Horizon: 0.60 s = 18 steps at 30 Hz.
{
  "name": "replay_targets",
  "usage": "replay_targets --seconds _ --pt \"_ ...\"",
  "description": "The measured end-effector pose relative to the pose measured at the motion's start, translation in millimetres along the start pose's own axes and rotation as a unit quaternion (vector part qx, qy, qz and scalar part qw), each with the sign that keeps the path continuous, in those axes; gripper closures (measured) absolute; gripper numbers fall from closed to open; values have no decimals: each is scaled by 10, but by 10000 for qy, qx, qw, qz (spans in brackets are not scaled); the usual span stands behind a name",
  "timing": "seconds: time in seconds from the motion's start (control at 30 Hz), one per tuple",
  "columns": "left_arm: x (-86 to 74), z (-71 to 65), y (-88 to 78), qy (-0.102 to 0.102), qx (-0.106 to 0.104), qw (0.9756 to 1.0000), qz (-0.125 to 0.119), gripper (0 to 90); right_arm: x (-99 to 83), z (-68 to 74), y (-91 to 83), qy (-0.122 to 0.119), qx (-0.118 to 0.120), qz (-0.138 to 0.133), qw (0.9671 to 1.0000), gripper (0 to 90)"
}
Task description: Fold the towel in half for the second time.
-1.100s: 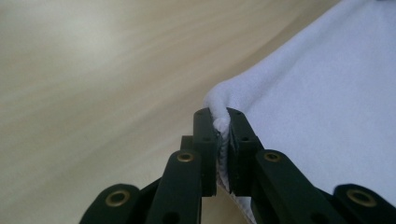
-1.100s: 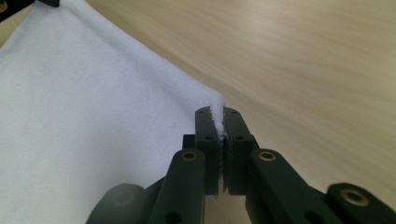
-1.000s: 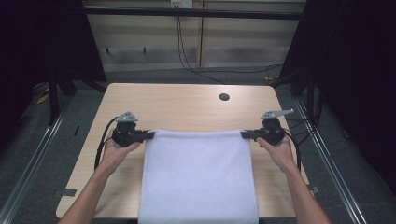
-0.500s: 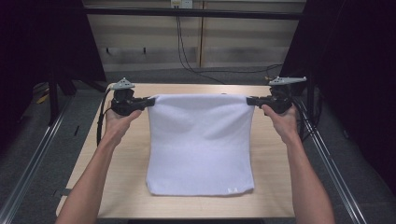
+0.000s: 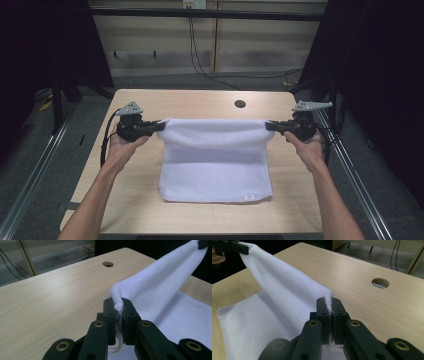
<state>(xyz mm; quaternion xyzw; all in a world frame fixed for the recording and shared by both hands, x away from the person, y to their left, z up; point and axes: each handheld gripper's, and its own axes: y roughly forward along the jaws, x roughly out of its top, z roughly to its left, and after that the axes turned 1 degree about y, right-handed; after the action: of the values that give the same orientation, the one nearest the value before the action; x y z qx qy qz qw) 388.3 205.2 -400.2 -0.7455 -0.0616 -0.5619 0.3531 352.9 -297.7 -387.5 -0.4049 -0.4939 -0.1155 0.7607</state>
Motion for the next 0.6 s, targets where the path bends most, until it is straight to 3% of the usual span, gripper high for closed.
replay_targets --seconds 0.13,0.27,0.43,0.6 --pt "-124 -161 -46 107 -71 9999 112 839 -163 138 -99 -85 111 73 9999 866" --pt "-286 -278 -148 79 -175 9998 54 839 -340 276 -180 -106 293 103 9995 866" --pt "-463 -371 -266 -336 -490 9982 64 837 -543 380 -275 -86 456 124 9988 864" --pt "-646 -527 -286 -125 -500 9980 372 832 -768 429 -304 -18 625 308 9976 861"
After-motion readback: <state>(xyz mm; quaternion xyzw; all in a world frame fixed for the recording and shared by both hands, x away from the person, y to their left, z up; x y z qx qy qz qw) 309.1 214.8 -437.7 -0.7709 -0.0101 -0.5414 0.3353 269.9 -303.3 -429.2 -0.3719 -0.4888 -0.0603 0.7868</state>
